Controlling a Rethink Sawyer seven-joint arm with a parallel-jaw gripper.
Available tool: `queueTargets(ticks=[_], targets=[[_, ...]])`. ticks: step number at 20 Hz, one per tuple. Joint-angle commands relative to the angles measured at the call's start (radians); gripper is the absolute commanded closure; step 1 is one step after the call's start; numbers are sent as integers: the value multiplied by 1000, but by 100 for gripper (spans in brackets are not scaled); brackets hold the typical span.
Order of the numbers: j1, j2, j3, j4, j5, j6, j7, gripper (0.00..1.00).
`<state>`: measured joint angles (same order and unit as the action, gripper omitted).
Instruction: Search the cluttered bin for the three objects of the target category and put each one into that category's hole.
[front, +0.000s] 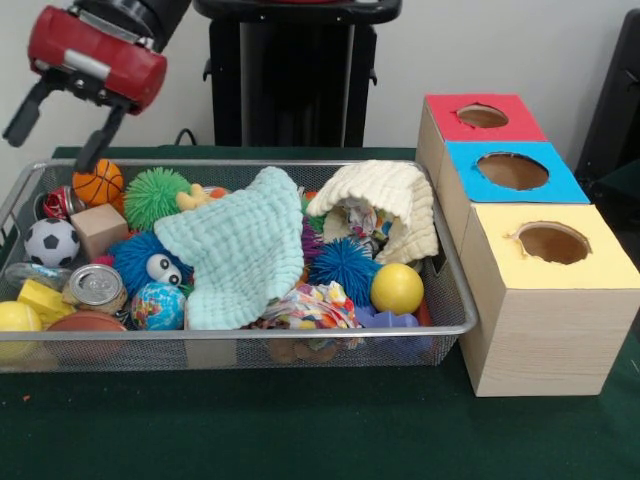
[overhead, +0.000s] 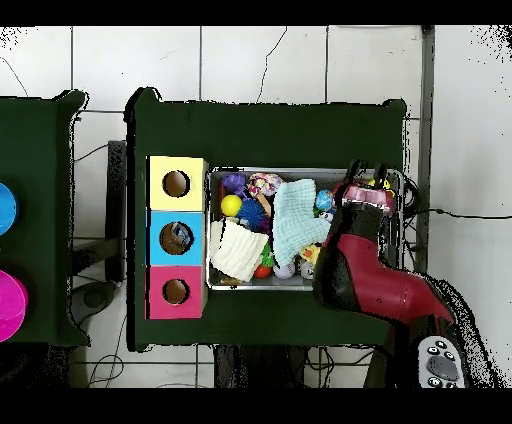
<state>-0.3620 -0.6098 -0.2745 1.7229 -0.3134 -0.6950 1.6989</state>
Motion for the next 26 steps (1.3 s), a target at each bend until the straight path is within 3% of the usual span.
queueTargets(ticks=[1, 4, 15, 26], targets=[[-83, 95, 91, 102, 219, 443, 252, 0], [-124, 135, 137, 103, 263, 463, 273, 0], [-253, 268, 265, 148, 271, 268, 382, 0], [-265, 284, 261, 126, 266, 245, 344, 0]])
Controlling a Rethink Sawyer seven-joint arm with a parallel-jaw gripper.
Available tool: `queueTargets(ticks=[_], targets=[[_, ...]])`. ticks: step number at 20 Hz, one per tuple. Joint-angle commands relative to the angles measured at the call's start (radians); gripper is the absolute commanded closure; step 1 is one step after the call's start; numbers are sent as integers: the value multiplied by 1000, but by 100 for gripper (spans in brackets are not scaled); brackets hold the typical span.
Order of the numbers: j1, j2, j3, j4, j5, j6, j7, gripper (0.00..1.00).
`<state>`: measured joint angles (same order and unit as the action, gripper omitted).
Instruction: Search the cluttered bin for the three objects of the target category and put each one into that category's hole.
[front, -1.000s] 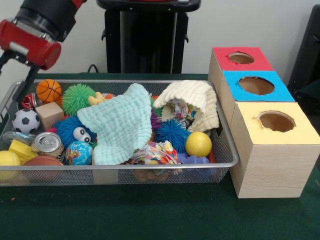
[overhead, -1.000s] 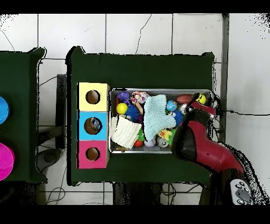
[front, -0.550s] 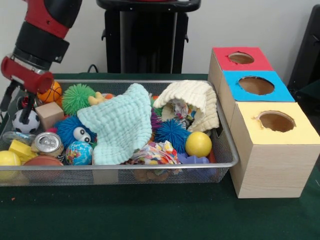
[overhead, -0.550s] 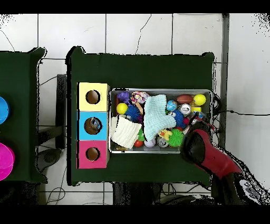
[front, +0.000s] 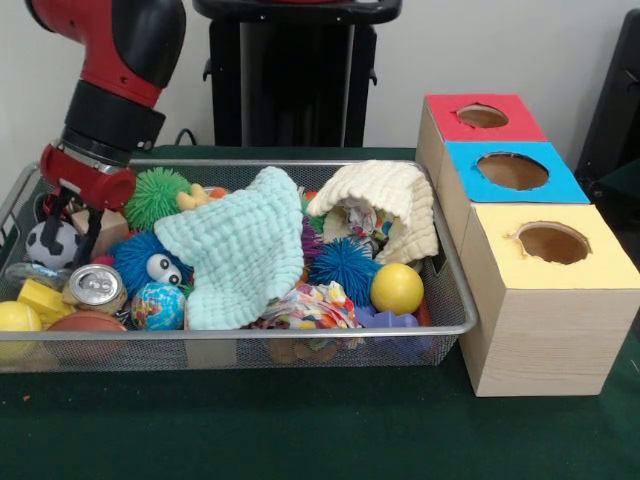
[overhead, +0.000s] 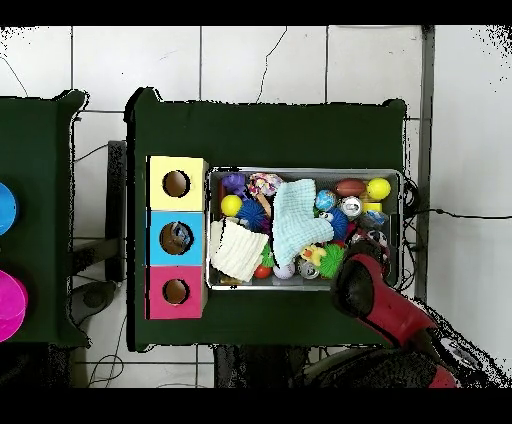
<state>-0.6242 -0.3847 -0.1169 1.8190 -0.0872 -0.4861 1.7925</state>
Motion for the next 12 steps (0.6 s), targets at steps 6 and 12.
queueTargets(ticks=[6, 12], targets=[[-41, 88, 131, -17, -16, -21, 237, 0], [-52, 83, 145, -17, -47, -72, 235, 0]])
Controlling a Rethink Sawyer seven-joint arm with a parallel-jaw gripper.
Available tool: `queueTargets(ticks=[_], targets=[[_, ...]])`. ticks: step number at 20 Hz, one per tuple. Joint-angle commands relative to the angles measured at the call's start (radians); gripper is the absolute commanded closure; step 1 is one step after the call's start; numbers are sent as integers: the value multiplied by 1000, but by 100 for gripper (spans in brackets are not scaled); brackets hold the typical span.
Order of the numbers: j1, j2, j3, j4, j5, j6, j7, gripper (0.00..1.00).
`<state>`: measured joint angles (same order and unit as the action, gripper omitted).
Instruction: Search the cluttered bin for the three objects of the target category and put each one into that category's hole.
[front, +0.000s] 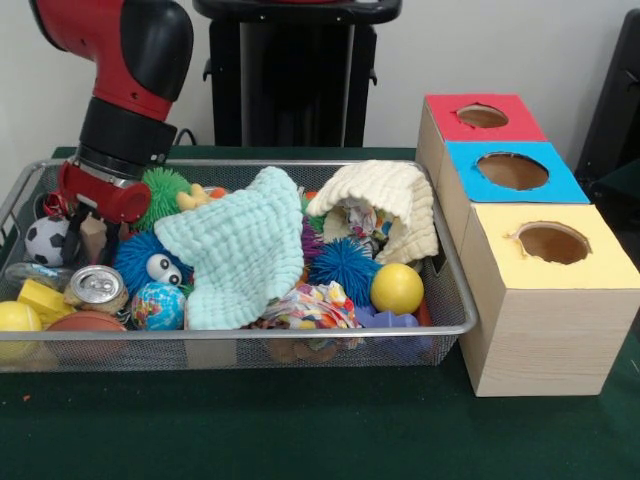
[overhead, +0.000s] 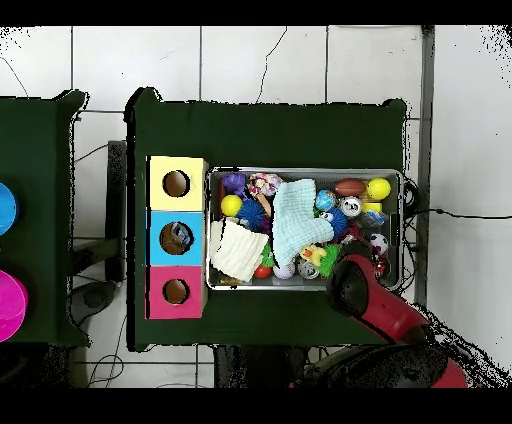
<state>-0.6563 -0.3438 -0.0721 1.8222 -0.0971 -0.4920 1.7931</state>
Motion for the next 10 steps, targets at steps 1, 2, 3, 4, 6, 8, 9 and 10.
queueTargets(ticks=[1, 2, 3, 4, 6, 8, 9, 10], targets=[[-25, 36, 104, -23, -49, -80, 235, 0], [-27, 30, 107, -21, -57, -89, 236, 0], [-24, 15, 103, -13, -61, -104, 237, 0], [-22, 7, 102, -9, -62, -105, 237, 0], [-19, -10, 98, -8, -64, -116, 235, 0], [-19, -11, 96, -17, -62, -110, 227, 0], [-22, -6, 98, -24, -65, -112, 225, 0], [-21, -7, 96, -24, -64, -112, 225, 0]])
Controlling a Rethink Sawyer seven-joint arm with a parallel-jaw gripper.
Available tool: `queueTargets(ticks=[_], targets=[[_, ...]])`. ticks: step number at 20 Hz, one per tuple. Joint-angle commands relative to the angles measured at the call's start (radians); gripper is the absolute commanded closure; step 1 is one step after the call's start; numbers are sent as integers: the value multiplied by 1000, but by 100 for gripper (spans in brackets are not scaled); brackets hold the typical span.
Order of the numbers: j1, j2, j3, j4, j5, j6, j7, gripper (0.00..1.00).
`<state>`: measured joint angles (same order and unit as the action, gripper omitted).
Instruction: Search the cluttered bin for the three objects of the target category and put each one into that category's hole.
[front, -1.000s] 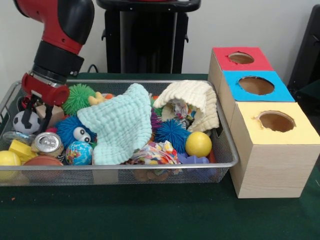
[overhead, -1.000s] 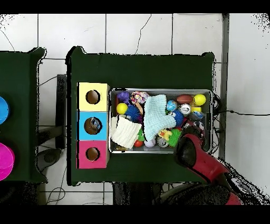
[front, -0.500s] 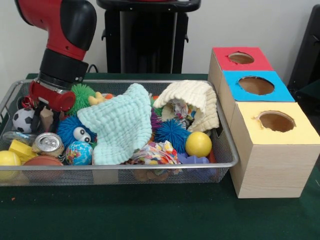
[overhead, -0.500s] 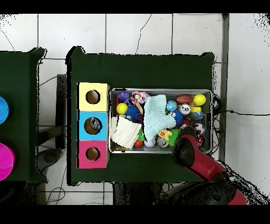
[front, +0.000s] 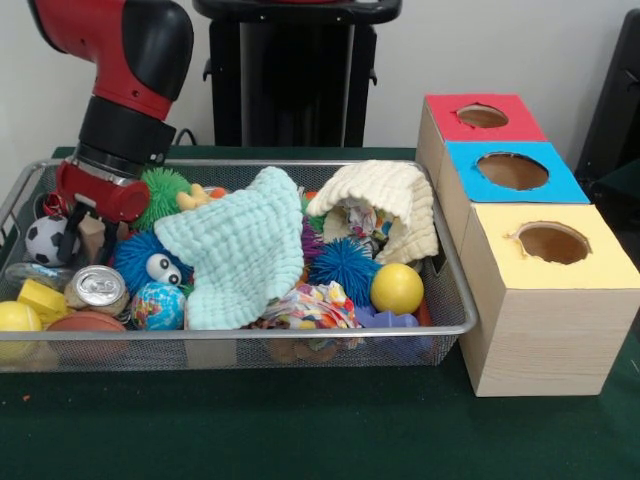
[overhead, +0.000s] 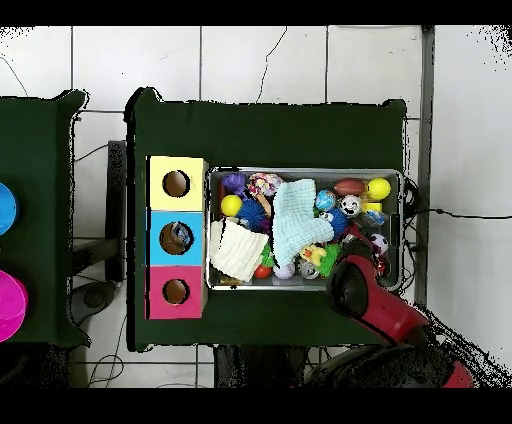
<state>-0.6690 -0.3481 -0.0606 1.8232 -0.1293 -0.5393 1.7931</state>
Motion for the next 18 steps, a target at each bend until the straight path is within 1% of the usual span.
queueTargets(ticks=[1, 5, 11, 18], targets=[[-4, -3, 77, -23, -26, -67, 222, 0], [9, 0, 45, -45, -11, -107, 206, 0], [-14, 28, 60, -111, -35, -95, 182, 0], [-34, 36, 74, -147, -74, -117, 178, 0]])
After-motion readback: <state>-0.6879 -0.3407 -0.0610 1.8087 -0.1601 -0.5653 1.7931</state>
